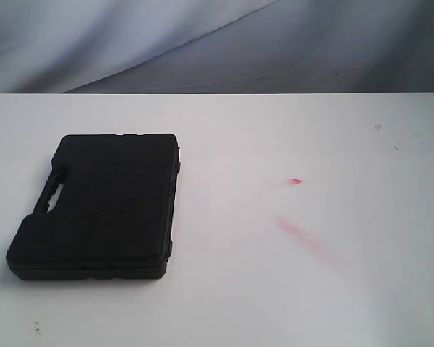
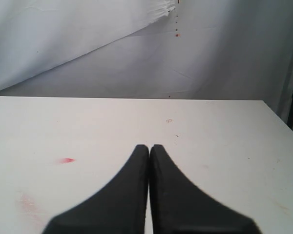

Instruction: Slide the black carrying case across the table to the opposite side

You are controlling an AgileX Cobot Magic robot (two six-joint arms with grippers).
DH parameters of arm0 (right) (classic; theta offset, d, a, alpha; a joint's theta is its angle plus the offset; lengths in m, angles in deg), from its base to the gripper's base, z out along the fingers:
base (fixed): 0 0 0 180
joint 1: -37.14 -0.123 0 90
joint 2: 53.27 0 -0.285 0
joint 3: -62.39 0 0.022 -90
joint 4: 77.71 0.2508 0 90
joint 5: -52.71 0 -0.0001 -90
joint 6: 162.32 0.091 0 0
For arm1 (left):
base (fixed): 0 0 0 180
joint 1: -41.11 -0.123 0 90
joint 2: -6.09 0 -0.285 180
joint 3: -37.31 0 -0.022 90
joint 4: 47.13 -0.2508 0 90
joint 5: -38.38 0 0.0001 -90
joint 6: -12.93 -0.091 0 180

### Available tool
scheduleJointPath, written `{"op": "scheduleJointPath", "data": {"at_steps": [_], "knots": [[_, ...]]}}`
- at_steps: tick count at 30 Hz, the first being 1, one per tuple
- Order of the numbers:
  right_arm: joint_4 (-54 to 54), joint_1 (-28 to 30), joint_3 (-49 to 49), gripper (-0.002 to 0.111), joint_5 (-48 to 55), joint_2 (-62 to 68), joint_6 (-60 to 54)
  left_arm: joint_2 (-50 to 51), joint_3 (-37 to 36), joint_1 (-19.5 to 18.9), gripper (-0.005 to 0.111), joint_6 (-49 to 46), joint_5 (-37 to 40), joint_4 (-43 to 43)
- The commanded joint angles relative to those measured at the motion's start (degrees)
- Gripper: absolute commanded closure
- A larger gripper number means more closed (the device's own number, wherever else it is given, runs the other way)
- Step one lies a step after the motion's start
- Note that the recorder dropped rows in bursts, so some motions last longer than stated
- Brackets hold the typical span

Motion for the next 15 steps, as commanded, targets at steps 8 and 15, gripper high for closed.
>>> {"op": "scheduleJointPath", "data": {"at_steps": [8,15], "knots": [[0.4,0.2,0.2,0.108,0.0,-0.2,0.3,-24.4,-10.0,-0.2,0.107,6.4,1.3,3.4],[0.4,0.2,0.2,0.108,0.0,-0.2,0.3,-38.3,-20.2,-0.2,0.107,6.5,2.0,2.1]]}}
